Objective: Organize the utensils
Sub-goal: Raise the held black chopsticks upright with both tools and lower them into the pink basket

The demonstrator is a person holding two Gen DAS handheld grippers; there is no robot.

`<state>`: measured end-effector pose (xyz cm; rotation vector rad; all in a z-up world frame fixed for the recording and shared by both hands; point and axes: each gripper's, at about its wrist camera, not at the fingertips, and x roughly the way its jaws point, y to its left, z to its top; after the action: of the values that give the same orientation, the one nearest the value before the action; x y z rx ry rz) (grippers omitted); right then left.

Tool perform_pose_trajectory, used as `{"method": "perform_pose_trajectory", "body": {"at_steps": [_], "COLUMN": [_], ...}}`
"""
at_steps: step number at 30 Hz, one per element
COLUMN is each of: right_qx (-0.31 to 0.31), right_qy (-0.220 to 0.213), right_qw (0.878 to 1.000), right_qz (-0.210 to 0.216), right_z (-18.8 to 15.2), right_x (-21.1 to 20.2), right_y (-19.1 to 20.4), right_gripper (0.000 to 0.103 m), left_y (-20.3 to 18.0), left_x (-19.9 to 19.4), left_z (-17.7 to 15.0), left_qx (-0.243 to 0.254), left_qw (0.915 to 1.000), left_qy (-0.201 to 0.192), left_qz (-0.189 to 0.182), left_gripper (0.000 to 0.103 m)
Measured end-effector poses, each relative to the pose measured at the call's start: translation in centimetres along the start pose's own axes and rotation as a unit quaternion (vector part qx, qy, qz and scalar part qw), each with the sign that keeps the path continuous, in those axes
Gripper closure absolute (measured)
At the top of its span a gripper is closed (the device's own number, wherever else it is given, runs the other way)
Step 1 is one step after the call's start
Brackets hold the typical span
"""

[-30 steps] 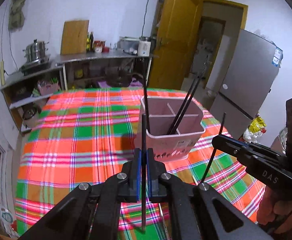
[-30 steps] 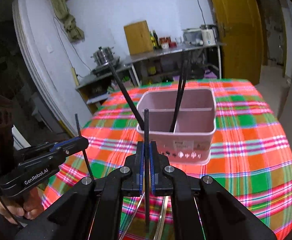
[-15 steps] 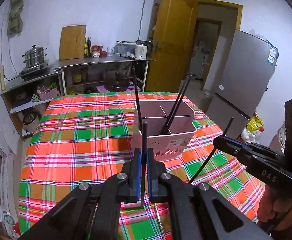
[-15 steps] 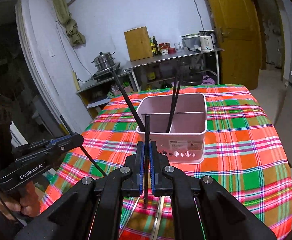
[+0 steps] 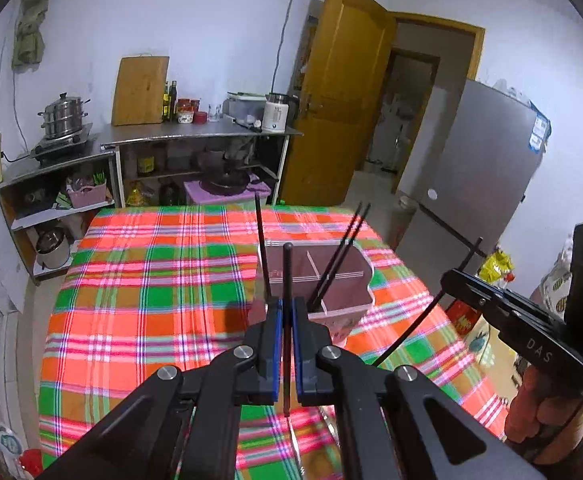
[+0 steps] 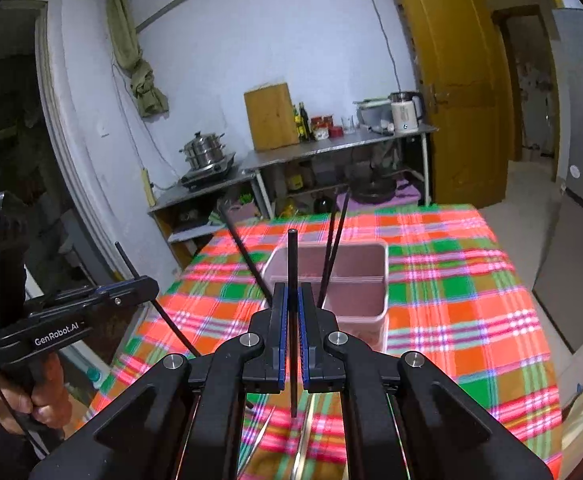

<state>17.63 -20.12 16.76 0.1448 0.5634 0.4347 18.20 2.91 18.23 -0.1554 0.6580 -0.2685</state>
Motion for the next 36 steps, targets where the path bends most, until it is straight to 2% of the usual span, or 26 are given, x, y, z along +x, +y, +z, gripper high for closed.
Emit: {"method": "perform_pose_trajectory", "body": {"at_steps": [14, 18, 25, 36], "right_qx": [0.020, 0.023, 0.027, 0.034], "right_qy": [-0.073, -0.085, -0.078, -0.030], "right_qw": [0.997, 0.996, 0.997, 0.999], "right_qz": [-0.015, -0.014, -0.015, -0.017], "right_z": [6.3, 7.3, 7.1, 4.3], "right_x": [-0.4, 0.4, 2.7, 7.1], "right_y": [-1.5, -1.5, -1.5, -2.2], "right_gripper": [0.098, 0.098, 0.098, 0.098], "left_y": [-0.5, -0.3, 0.7, 2.9], "left_x": [0.4, 1.2, 3.8, 9.0], "left_z": [7.0, 8.0, 7.7, 4.8], "left_qx": [-0.023, -0.029, -0.039, -0.061], "left_qw": [0.9984, 0.9977, 0.9980, 0.9981], "left_qy": [-0.052, -0.061, -0.050, -0.005], "left_qz": [-0.007, -0.009, -0.008, -0.005], "left_gripper": [0.099, 0.099, 0.099, 0.099]}}
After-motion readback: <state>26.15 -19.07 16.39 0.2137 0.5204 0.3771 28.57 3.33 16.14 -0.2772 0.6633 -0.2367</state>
